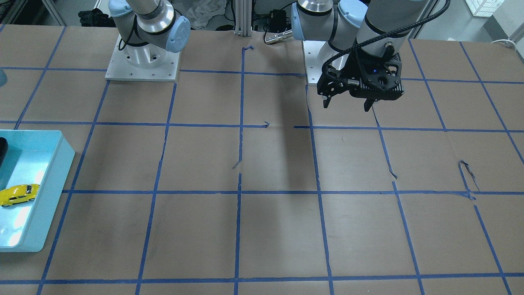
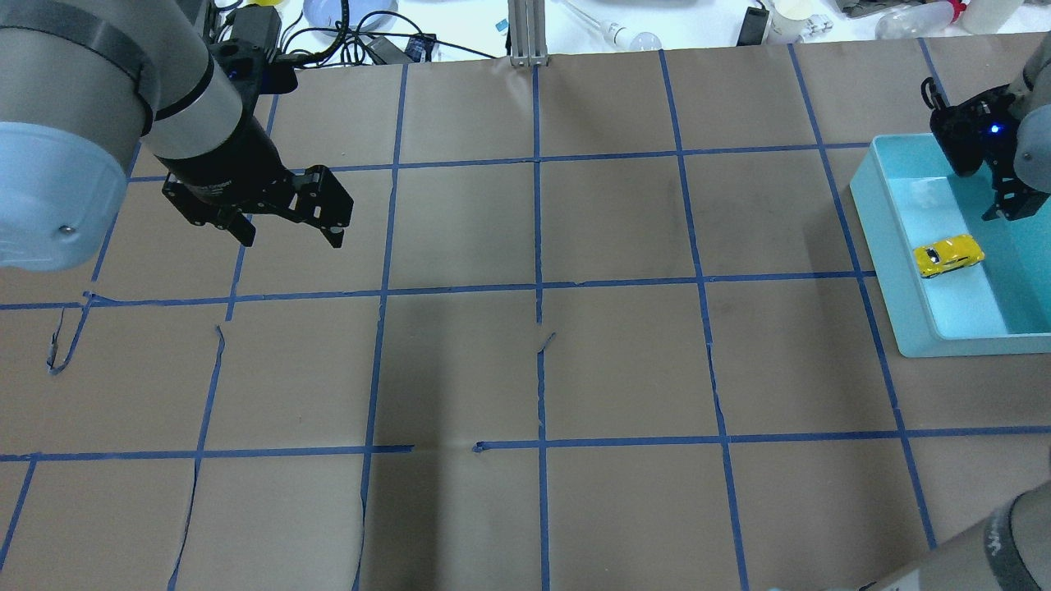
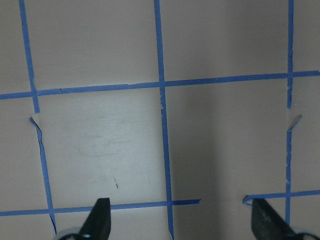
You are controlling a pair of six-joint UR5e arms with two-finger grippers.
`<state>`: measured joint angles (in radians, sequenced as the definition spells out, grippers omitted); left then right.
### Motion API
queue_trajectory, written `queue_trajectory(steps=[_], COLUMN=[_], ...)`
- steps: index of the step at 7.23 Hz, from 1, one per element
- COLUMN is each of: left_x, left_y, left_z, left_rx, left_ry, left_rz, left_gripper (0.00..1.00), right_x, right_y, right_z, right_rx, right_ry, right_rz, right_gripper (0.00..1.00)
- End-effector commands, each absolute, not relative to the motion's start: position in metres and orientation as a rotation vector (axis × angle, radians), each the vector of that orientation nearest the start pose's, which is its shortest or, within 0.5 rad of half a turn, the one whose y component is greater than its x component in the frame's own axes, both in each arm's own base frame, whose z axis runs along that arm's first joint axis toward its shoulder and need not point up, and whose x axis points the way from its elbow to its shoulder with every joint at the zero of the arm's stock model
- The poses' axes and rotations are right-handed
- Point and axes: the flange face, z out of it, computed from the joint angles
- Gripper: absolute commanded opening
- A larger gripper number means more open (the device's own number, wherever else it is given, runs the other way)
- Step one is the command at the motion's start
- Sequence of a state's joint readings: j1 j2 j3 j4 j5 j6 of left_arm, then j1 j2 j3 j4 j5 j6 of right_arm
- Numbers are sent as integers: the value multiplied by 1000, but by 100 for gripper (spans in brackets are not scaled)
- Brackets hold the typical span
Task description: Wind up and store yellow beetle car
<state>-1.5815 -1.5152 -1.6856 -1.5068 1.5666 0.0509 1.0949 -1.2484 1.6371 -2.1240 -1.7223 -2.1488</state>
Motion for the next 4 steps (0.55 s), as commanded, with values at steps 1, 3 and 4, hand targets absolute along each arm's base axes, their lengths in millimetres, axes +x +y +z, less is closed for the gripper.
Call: queue_trajectory(steps=[1,3,4], left_x=[-139,-138,-138], left_y=[-466,-466,-466], left_z=[463,464,464], left_rx=[99,99,99], left_ry=[3143,3140,3138], left_rz=[-3,-2,-5], left_gripper=[100,100,100], right_x=[-165,-151,-145], right_y=[-586,-561,-554], right_z=[422,507,514], right_rx=[-2373,-2294,-2229], right_ry=[2355,2472,2507], right_rz=[160,133,134], right_gripper=[100,100,100])
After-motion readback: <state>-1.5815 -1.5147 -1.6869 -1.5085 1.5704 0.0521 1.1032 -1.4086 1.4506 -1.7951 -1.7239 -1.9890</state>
